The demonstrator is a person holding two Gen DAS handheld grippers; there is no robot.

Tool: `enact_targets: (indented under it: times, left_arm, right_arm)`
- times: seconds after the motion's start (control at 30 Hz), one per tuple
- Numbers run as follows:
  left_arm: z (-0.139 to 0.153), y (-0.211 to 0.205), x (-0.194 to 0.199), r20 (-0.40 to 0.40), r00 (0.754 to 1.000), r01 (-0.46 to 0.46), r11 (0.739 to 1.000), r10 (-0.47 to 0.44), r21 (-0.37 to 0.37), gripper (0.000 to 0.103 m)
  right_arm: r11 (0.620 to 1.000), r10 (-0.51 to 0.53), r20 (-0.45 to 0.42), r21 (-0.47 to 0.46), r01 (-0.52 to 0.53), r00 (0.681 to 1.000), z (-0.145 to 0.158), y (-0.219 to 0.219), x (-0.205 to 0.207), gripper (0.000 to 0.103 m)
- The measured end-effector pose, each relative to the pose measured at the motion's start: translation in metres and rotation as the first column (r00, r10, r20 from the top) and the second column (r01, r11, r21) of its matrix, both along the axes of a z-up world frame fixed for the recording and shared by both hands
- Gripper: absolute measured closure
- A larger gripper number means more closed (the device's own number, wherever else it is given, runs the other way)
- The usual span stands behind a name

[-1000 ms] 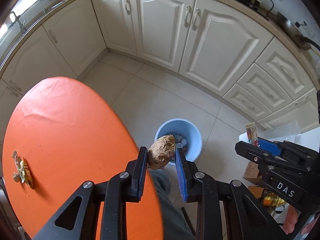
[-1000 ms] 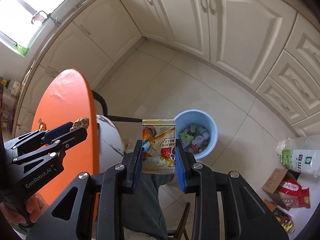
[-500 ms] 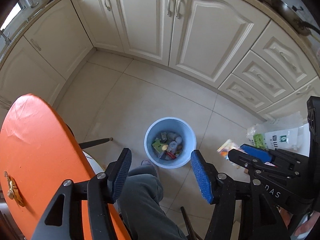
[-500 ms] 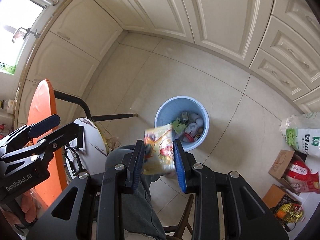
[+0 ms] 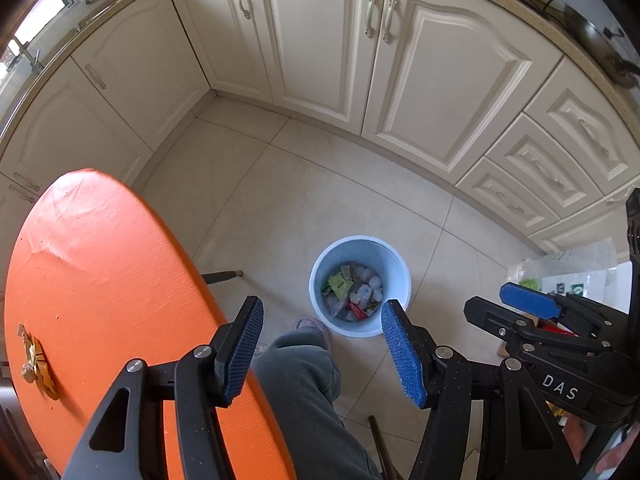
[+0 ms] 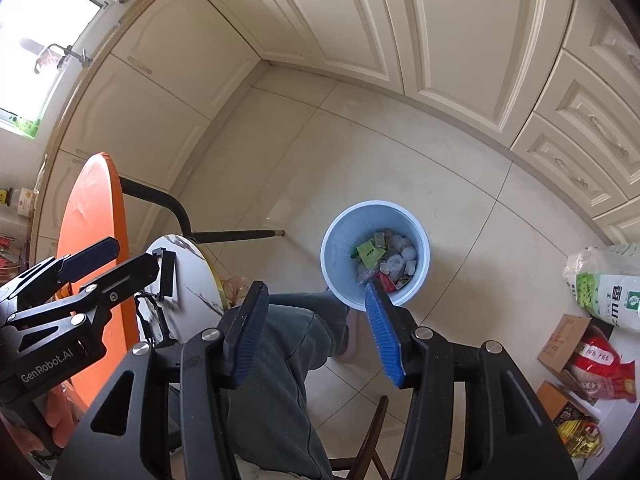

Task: Collect trash
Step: 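Move both open grippers back over the remaining trash on the table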

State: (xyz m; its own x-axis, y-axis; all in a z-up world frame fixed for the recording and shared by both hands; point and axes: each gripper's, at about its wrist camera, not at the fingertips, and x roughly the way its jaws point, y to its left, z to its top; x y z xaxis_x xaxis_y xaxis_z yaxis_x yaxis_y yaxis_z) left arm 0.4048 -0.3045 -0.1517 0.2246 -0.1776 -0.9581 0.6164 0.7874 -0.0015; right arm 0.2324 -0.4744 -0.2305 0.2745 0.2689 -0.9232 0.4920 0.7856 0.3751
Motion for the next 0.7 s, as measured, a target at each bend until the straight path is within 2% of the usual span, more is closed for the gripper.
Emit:
enact_targets:
  times: [0.3, 0.5, 0.6, 0.7]
  left_arm:
    - [0.019, 0.039, -0.021, -0.004, 1.0, -0.01, 1.0, 0.009, -0.03, 0.045]
    - [0.044, 0.095, -0.032, 0.013, 0.999, -0.038, 0.997, 0.039, -0.065, 0.045]
    - [0.054, 0.128, -0.034, 0.011, 0.996, -0.086, 0.993, 0.087, -0.086, 0.045]
    - [0.062, 0.165, -0.038, 0.008, 0.991, -0.13, 0.986, 0.131, -0.102, 0.045]
  right_arm:
    - [0.999, -0.002, -0.006, -0.046, 0.001, 1.0, 0.023, 0.021, -0.008, 0.049]
    - [0.996, -0.006, 0.022, -0.09, 0.008, 1.0, 0.05, 0.045, -0.012, 0.049]
    - [0.994, 0.012, 0.039, -0.109, -0.008, 0.999, 0.064, 0.063, -0.011, 0.047]
    - [0.991, 0.048, 0.057, -0.131, -0.04, 0.997, 0.078, 0.087, -0.006, 0.036]
